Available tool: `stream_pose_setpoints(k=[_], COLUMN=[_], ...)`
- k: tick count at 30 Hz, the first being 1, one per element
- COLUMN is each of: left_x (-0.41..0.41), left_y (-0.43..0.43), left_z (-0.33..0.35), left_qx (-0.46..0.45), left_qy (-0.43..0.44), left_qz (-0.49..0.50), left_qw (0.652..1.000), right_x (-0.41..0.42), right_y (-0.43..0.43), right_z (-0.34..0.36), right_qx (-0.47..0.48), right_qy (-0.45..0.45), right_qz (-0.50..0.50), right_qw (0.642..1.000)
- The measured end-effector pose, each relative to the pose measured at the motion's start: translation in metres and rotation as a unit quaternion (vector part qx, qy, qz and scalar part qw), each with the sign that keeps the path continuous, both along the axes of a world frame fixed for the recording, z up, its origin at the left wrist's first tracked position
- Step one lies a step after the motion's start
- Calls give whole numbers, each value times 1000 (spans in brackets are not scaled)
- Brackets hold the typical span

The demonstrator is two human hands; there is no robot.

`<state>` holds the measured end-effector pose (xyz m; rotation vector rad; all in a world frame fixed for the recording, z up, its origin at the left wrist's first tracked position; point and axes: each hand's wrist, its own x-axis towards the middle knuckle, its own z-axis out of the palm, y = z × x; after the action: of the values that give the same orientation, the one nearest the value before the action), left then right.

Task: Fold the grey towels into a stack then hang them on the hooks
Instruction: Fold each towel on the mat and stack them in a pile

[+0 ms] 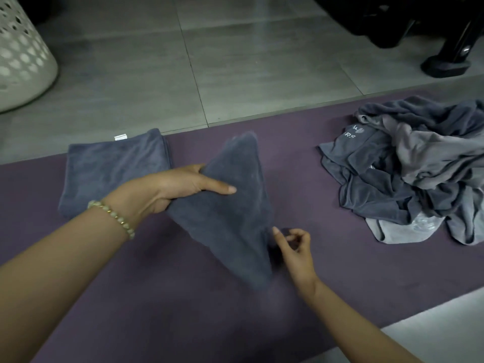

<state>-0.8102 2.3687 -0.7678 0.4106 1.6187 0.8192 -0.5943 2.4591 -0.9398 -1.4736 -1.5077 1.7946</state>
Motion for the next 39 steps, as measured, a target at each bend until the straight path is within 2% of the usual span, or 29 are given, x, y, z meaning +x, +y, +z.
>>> stream_pose_setpoints(k=[2, 4, 5, 7, 9, 12, 15, 17, 21, 25, 27, 30, 33, 36, 39], left_x=[4, 2, -1, -11, -23, -40, -49, -59, -99, -155, -182, -203, -186, -178, -194], left_y=[-8, -19, -27, -49, -77, -123, -160, -176, -188, -186, -186, -189, -199, -200, -196], left_z=[16, 27, 30, 32, 25, 3, -16, -22, -7, 11, -1, -64, -133, -148, -136], left_qx=[52, 93, 106, 113, 98, 80, 56, 54, 103, 171, 179, 106, -1, -20, -16], left_qy=[-10, -10, -5, -1, -8, -16, -73, -96, -26, 69, 95, 138, 150, 156, 127], left_qz=[58, 116, 140, 174, 206, 287, 374, 398, 416, 429, 414, 415, 491, 511, 478], left_qw=[997, 989, 984, 978, 974, 955, 923, 911, 903, 884, 888, 893, 858, 845, 869], right_x=[-14, -29, -35, -50, -68, -89, -108, -127, -186, -249, -273, -288, -282, -280, -287], right_y=[-3, -4, -4, -2, -4, -14, -28, -36, -42, -37, -38, -42, -47, -47, -44], right_z=[16, 36, 44, 57, 68, 78, 88, 98, 125, 151, 141, 81, 17, -2, 3], right_qx=[-166, -332, -398, -447, -420, -314, -209, -144, -48, -21, -23, -29, -55, -62, -16], right_qy=[45, 101, 127, 170, 190, 159, 151, 146, 165, 226, 215, 135, 0, 3, 6], right_qz=[58, 120, 115, 106, 138, 205, 259, 293, 324, 321, 314, 285, 277, 229, 245], right_qw=[983, 930, 901, 872, 877, 913, 931, 934, 930, 919, 924, 948, 959, 972, 969])
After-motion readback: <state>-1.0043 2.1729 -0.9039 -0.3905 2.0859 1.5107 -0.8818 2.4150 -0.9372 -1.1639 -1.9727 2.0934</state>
